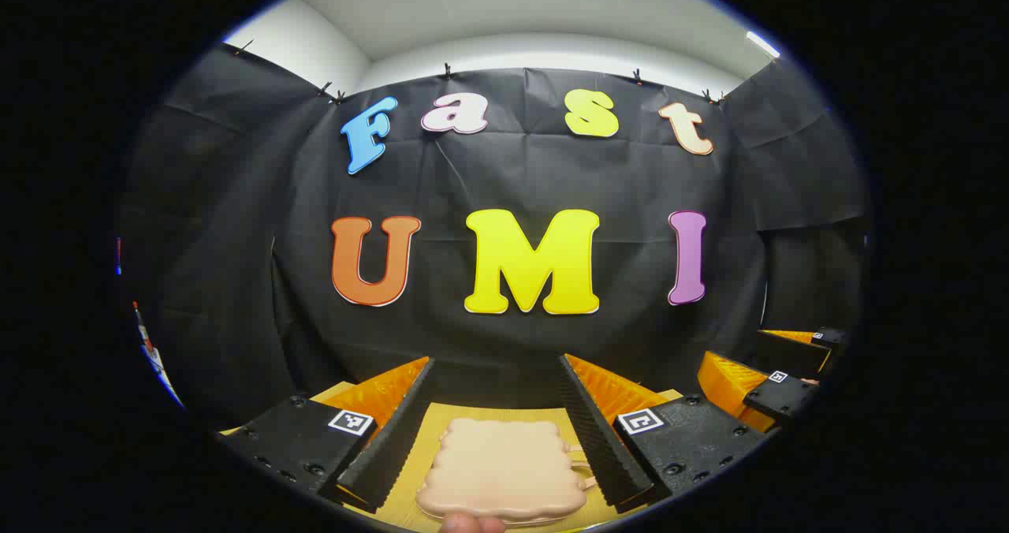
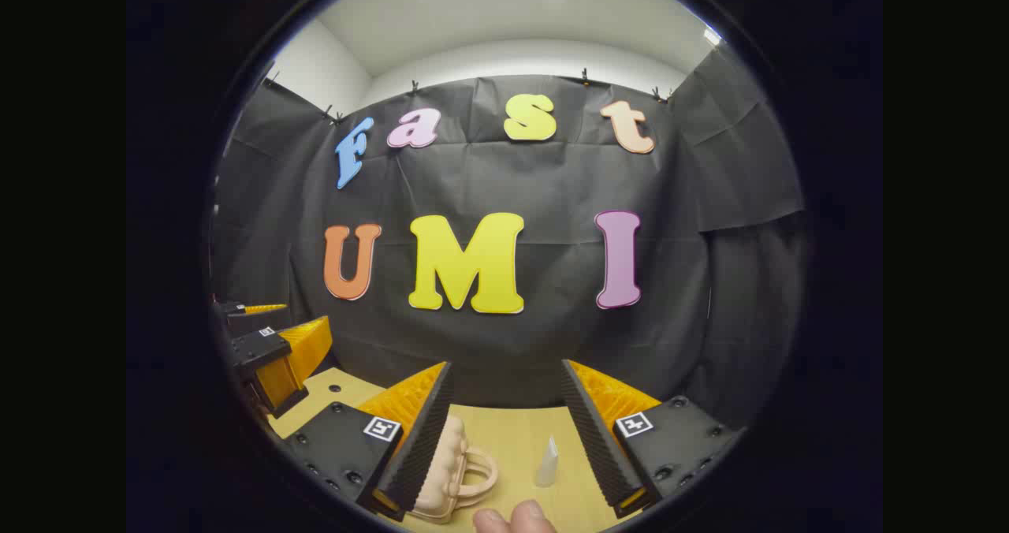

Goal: First open the suitcase, pack the skin care products into it, and then close the suitcase.

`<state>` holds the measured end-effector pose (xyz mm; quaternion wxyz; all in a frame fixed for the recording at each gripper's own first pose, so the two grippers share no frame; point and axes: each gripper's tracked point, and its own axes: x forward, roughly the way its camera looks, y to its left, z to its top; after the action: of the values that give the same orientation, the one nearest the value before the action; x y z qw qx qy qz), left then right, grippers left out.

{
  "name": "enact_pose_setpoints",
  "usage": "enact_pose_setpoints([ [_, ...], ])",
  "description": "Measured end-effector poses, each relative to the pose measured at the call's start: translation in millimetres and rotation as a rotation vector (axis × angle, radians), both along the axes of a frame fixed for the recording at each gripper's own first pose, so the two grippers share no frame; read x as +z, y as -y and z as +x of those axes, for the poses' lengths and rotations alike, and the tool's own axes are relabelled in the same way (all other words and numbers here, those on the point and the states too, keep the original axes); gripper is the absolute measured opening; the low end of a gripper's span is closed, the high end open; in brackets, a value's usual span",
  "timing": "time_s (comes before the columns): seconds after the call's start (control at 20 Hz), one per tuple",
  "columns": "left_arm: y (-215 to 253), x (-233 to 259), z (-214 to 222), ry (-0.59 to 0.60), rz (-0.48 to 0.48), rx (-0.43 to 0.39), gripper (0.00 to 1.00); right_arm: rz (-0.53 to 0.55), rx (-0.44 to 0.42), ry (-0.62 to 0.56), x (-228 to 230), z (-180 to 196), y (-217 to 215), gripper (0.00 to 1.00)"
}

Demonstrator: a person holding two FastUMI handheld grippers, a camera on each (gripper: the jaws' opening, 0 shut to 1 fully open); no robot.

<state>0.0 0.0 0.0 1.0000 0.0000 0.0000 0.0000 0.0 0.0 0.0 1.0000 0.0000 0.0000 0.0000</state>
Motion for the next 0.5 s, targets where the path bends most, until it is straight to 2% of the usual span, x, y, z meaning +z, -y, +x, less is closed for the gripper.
enact_pose_setpoints([
  [0.1, 3, 2, 1, 0.004, 0.002, 0.001, 0.96, -0.001, -0.007, 0.003, 2, 1, 5, 0.77],
  [0.35, 20, 0, 1, 0.000, -0.010, -0.025, 0.96, -0.004, -0.031, 0.008, 3, -1, 23, 0.83],
  [0.45, 23, -4, 1, -0.014, -0.008, -0.030, 0.96, -0.001, -0.039, 0.007, 2, -3, 30, 0.77],
  [0.5, 27, -7, 0, -0.020, -0.010, -0.034, 0.96, 0.001, -0.043, 0.006, 1, -5, 34, 0.80],
])
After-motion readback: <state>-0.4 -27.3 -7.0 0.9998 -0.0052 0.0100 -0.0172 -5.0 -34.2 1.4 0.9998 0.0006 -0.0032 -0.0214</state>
